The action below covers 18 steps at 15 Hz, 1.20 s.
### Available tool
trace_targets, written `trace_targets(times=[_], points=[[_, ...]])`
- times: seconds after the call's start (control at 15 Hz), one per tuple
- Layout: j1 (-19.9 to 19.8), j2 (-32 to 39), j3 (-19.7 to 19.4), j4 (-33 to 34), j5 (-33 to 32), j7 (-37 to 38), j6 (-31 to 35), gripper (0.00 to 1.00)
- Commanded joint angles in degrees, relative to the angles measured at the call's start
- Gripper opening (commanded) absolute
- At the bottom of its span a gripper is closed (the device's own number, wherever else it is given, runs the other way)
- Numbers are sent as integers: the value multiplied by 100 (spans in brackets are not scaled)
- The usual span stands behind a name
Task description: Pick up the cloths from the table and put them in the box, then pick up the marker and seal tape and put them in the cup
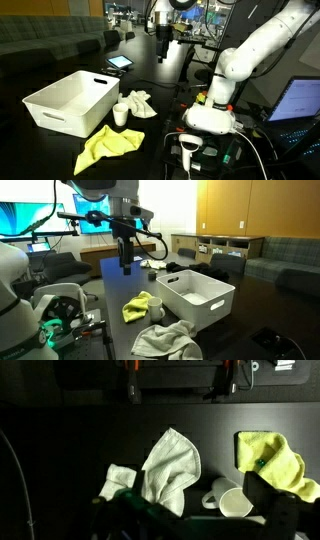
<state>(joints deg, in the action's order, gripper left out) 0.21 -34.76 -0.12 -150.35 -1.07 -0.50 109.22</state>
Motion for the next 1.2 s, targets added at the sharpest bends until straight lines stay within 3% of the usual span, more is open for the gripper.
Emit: trace_targets(times=[0.0,0.8,1.13], points=[[-4,0,5,18,4,-1,-9,100],[5,3,16,26,21,20,7,100],[244,569,268,11,120,101,209,100]])
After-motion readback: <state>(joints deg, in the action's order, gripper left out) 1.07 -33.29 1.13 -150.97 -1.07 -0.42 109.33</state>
